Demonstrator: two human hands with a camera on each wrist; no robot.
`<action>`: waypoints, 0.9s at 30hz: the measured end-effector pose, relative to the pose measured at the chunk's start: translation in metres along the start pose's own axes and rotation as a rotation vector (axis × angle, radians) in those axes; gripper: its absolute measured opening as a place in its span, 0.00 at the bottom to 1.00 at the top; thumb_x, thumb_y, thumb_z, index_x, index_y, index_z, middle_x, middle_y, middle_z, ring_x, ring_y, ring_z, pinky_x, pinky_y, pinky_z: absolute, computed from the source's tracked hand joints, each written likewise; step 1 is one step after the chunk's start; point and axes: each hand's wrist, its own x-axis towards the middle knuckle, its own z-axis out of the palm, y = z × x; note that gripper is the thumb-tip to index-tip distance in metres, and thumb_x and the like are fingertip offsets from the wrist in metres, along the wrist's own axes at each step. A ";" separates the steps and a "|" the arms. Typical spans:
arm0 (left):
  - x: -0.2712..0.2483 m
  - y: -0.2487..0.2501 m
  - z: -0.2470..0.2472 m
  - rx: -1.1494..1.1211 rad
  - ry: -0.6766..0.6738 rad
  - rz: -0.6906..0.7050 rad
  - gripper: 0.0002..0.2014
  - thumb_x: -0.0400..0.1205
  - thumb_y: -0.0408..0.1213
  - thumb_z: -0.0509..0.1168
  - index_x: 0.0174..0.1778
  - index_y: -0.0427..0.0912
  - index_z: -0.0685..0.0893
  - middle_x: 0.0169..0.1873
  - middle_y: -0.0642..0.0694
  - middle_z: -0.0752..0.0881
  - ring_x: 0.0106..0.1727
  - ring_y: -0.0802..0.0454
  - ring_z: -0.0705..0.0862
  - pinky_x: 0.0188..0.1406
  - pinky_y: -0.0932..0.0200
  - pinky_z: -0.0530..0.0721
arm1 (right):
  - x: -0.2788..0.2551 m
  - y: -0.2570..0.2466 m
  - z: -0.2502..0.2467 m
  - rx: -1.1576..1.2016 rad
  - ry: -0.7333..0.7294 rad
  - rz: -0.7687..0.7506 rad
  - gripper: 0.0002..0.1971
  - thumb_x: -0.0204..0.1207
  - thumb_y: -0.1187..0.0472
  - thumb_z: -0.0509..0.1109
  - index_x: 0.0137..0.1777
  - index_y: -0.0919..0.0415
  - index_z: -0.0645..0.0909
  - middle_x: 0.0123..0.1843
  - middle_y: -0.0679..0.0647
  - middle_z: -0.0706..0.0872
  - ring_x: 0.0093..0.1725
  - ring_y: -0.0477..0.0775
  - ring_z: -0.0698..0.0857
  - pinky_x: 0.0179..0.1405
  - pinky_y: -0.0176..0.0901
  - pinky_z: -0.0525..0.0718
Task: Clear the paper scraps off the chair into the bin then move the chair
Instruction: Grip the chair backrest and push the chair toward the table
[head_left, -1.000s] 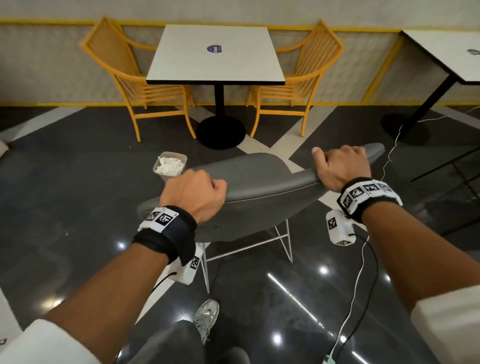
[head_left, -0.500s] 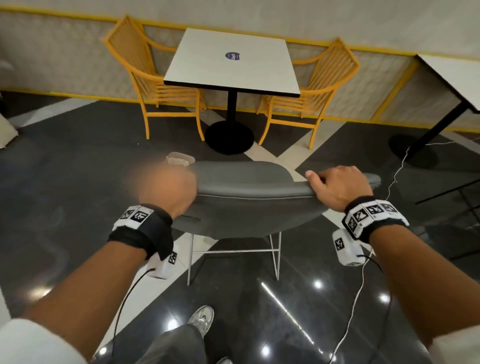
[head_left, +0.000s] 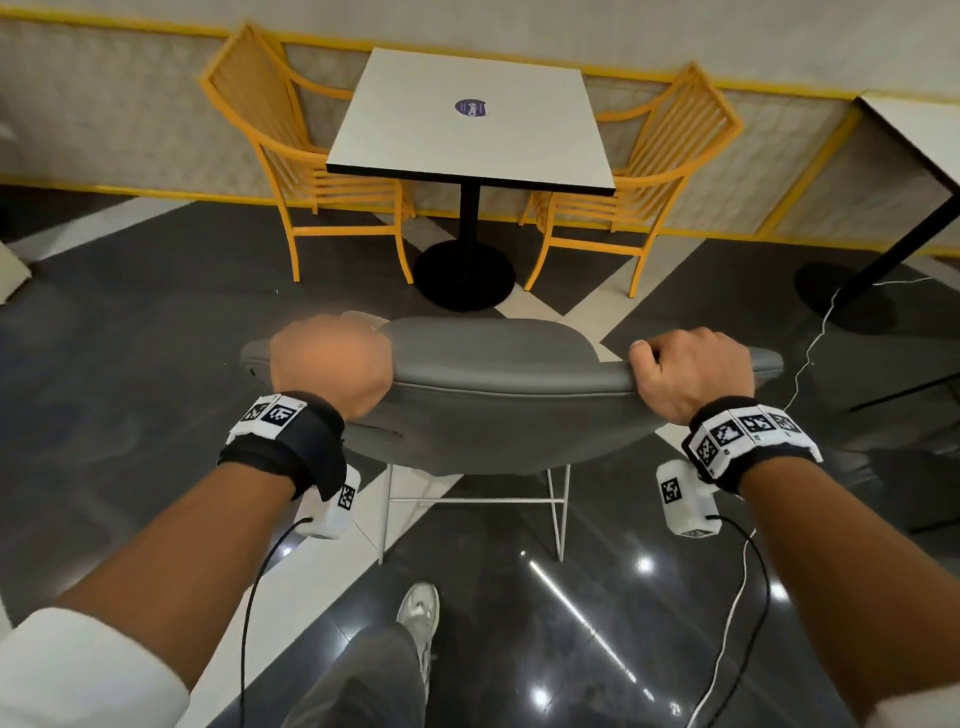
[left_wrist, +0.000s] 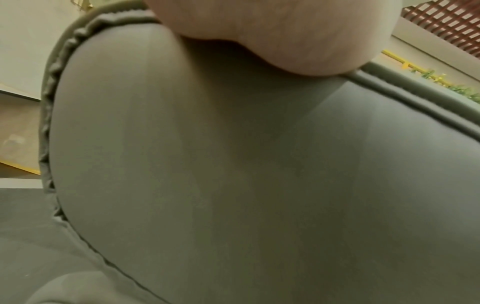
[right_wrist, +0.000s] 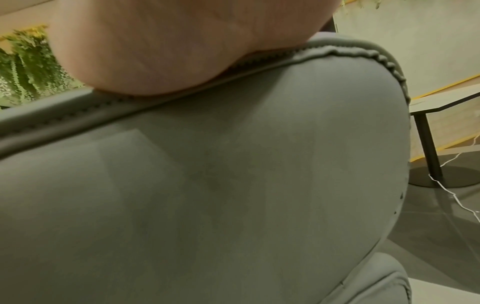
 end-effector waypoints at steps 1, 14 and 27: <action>0.009 -0.001 0.002 -0.002 0.006 0.004 0.19 0.76 0.45 0.50 0.25 0.41 0.78 0.22 0.44 0.79 0.27 0.38 0.78 0.31 0.52 0.77 | 0.008 -0.002 0.001 0.006 0.000 0.005 0.26 0.77 0.47 0.54 0.20 0.59 0.74 0.19 0.55 0.75 0.22 0.58 0.75 0.29 0.43 0.68; 0.144 -0.027 0.038 -0.043 0.094 0.020 0.17 0.76 0.43 0.53 0.22 0.42 0.73 0.19 0.45 0.75 0.26 0.39 0.76 0.28 0.55 0.67 | 0.143 -0.027 0.023 0.021 0.017 0.001 0.27 0.78 0.46 0.53 0.21 0.58 0.76 0.20 0.54 0.76 0.23 0.57 0.76 0.30 0.44 0.71; 0.261 -0.042 0.068 -0.061 0.095 0.016 0.17 0.75 0.45 0.50 0.22 0.42 0.73 0.20 0.45 0.74 0.27 0.38 0.75 0.28 0.56 0.66 | 0.252 -0.049 0.035 0.036 0.024 0.021 0.25 0.77 0.47 0.54 0.21 0.57 0.74 0.22 0.54 0.76 0.25 0.60 0.76 0.31 0.44 0.68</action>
